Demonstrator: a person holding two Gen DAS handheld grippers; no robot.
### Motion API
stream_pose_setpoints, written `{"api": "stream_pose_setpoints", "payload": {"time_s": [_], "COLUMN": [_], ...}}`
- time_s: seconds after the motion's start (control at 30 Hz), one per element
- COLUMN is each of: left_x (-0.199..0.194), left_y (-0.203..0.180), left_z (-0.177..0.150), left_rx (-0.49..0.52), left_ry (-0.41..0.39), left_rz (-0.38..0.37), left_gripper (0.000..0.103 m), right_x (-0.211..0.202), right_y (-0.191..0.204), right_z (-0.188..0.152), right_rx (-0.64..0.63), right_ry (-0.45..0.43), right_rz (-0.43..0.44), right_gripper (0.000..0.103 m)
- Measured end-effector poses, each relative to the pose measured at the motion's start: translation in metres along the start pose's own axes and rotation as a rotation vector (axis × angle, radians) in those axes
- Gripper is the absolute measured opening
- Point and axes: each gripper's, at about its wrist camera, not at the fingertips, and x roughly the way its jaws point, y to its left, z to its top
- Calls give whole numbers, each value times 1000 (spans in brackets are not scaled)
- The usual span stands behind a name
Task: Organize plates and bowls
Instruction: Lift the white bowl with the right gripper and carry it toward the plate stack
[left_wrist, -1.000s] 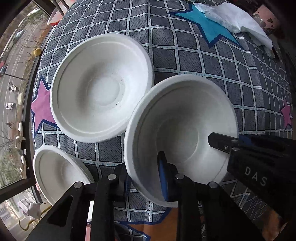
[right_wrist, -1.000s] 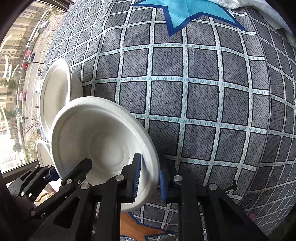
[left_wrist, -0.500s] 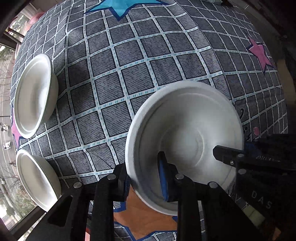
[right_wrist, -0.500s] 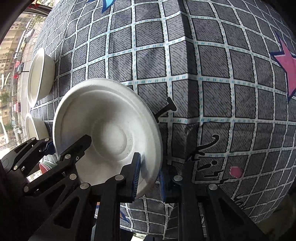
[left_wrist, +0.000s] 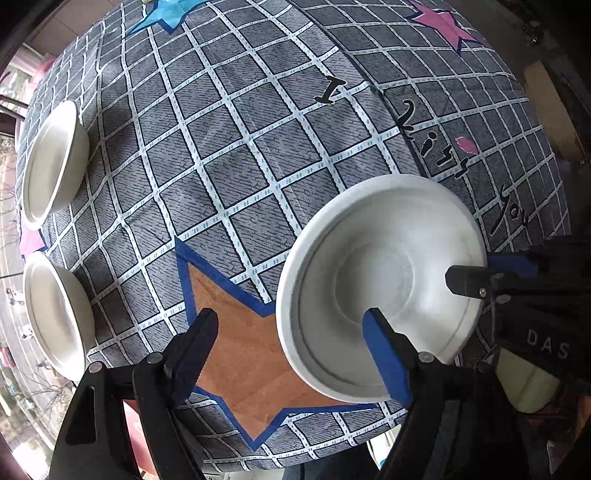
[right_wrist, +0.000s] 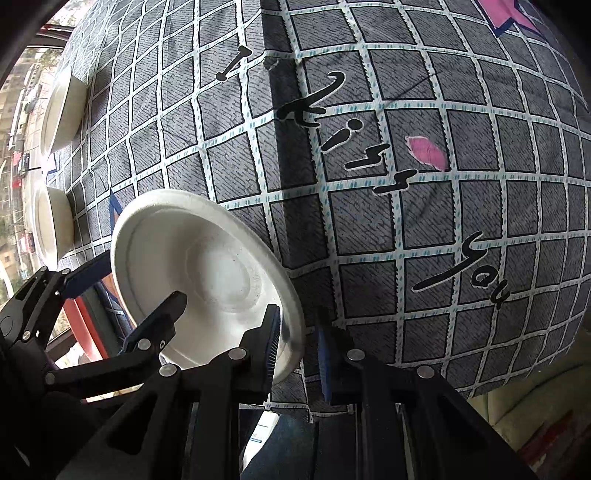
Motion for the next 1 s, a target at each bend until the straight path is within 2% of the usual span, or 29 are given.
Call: {"api": "stream_pose_setpoints", "payload": {"time_s": [0.03, 0.07, 0.1, 0.2, 0.23, 0.33, 0.47, 0.53, 0.6, 0.73, 0.77, 1.0], "left_x": [-5, -8, -11, -19, -19, -27, -33, -31, -29, -33, -40, -64], "left_y": [2, 4, 7, 22, 24, 47, 56, 71, 84, 121, 144, 215], "left_z": [-1, -5, -8, -18, -12, -25, -40, -55, -73, -87, -87, -59], "left_rx": [7, 8, 5, -16, -27, -55, -87, -107, -129, -185, -204, -422], "left_ry": [-9, -14, -20, -28, -31, -45, -54, -58, -66, -93, -101, -171], "left_rz": [4, 6, 8, 2, -2, -15, -25, -28, -28, -20, -15, 70], "left_gripper": [83, 83, 83, 83, 83, 83, 83, 83, 83, 83, 83, 83], "right_x": [-3, -16, -24, -49, -55, -67, -88, -104, -115, -121, -123, -131], "right_y": [-5, -10, -14, -15, -17, -28, -41, -34, -20, 8, 15, 77], "right_z": [4, 13, 22, 43, 48, 55, 61, 54, 62, 74, 77, 79], "right_rx": [11, 23, 29, 29, 36, 72, 86, 80, 66, 22, 10, -107], "right_ry": [-10, -23, -49, -96, -106, -122, -138, -140, -141, -144, -144, -143], "right_rz": [-1, 1, 7, -17, -24, -30, -44, -51, -58, -68, -69, -62], "right_gripper": [37, 68, 77, 78, 78, 78, 79, 78, 79, 79, 78, 79]}}
